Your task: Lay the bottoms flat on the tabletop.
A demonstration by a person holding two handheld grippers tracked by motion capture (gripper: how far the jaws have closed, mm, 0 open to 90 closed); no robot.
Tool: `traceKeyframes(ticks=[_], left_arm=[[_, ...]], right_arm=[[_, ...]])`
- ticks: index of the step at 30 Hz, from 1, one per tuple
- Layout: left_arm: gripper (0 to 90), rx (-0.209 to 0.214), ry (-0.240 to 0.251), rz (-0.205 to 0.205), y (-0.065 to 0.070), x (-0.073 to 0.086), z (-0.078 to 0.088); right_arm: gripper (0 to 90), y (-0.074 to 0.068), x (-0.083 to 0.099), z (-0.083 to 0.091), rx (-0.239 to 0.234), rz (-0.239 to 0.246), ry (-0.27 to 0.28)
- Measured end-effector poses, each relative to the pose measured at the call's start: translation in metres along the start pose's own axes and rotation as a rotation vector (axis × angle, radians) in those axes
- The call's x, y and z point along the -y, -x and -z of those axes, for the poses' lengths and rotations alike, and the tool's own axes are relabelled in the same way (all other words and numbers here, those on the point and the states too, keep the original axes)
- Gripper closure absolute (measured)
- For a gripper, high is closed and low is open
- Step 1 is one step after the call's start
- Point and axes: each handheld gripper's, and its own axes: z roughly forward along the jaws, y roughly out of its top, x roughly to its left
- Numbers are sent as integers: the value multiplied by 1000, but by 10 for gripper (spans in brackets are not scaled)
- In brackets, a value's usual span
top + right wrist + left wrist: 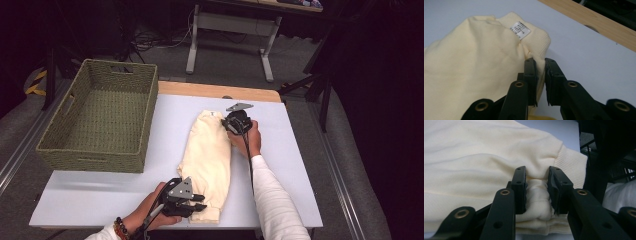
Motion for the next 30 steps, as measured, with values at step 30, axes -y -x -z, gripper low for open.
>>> traceKeyframes(ticks=[30], left_arm=[[684,-29,7,-11,4,0,-1]], right_arm=[[862,15,43,20,22,-35,-9]])
